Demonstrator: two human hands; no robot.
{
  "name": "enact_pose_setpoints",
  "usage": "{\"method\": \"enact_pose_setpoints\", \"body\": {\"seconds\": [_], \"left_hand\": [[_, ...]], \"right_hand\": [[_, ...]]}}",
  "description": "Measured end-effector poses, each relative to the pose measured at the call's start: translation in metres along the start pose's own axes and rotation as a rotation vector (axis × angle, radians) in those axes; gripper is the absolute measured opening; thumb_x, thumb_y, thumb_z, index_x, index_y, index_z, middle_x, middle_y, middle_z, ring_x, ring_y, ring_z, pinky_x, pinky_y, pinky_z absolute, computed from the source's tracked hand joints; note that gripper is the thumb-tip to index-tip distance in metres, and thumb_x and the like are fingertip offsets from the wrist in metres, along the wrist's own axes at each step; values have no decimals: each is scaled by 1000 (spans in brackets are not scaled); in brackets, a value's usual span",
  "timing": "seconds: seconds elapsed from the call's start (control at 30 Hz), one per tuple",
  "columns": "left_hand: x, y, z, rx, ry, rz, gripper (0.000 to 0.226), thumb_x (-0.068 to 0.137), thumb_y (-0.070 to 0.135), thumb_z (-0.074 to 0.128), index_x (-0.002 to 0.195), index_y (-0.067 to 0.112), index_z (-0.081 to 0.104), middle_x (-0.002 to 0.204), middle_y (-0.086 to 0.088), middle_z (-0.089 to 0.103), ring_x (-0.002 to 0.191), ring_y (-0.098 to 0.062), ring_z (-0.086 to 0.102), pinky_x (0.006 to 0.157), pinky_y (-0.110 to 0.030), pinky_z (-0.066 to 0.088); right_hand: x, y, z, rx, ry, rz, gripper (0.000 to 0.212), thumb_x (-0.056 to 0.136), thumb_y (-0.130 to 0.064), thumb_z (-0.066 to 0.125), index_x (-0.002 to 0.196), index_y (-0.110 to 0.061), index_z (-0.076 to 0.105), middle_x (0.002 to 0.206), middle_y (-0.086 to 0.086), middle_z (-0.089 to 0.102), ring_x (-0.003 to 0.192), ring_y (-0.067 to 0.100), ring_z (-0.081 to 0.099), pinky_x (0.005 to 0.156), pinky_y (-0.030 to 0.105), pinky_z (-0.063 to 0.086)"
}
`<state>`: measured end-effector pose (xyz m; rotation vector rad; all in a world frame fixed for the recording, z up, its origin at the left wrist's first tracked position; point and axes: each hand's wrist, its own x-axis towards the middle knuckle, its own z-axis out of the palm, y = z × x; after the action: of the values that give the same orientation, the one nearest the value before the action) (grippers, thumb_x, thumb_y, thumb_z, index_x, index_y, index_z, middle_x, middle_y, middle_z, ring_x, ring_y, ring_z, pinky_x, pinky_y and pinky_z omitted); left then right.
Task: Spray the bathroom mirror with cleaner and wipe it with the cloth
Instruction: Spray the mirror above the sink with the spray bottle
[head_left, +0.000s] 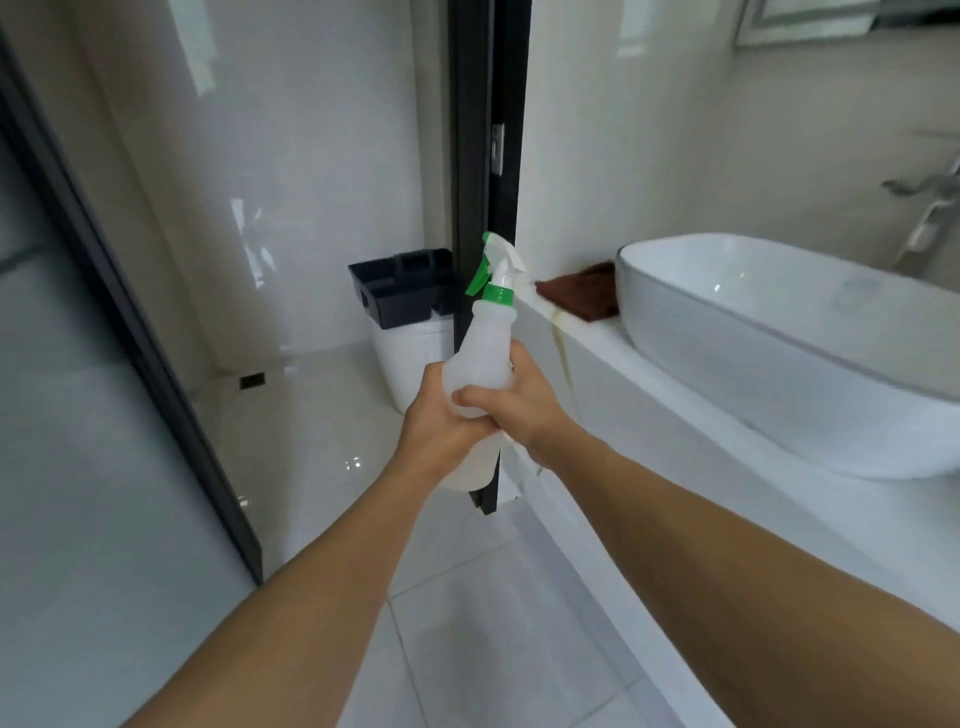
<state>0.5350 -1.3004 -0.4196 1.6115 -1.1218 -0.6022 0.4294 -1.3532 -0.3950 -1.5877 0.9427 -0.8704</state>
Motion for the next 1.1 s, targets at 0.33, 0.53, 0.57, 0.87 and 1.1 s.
{"method": "enact_pose_setpoints", "body": {"seconds": [0.33, 0.53, 0.57, 0.87, 1.1], "left_hand": [[13, 264, -38, -98, -95, 114, 61, 73, 30, 83, 121, 29, 46, 104, 13, 62, 93, -1, 62, 65, -23, 49], [16, 374, -33, -218, -184, 108, 64, 59, 41, 88, 111, 35, 51, 92, 18, 68, 86, -1, 69, 72, -32, 59], [16, 389, -30, -239, -210, 112, 65, 56, 44, 88, 110, 36, 52, 92, 19, 70, 86, -2, 70, 74, -33, 60], [5, 478, 15, -327, -453, 282, 69, 54, 46, 85, 113, 38, 50, 105, 15, 70, 100, -3, 67, 85, -32, 56], [11, 513, 63, -311, -787, 419, 72, 63, 51, 81, 122, 28, 46, 114, 13, 68, 107, -3, 66, 97, -38, 53]], "right_hand": [[-13, -249, -100, -77, 159, -55, 56, 73, -19, 82, 118, -23, 48, 108, 2, 62, 103, 21, 63, 88, 48, 59], [-23, -350, -166, -34, 229, -47, 48, 79, -31, 80, 117, -18, 53, 109, 7, 67, 100, 22, 68, 84, 40, 59], [-24, -365, -176, -17, 254, -53, 41, 83, -31, 78, 115, -17, 56, 108, 7, 68, 97, 20, 69, 81, 36, 59], [-53, -451, -261, -71, 531, -189, 17, 84, -29, 77, 80, -16, 67, 78, 12, 76, 70, 23, 72, 83, 52, 59], [-82, -464, -314, -125, 777, -215, 8, 80, -15, 72, 78, -13, 64, 69, 10, 73, 65, 22, 69, 75, 48, 60]]}}
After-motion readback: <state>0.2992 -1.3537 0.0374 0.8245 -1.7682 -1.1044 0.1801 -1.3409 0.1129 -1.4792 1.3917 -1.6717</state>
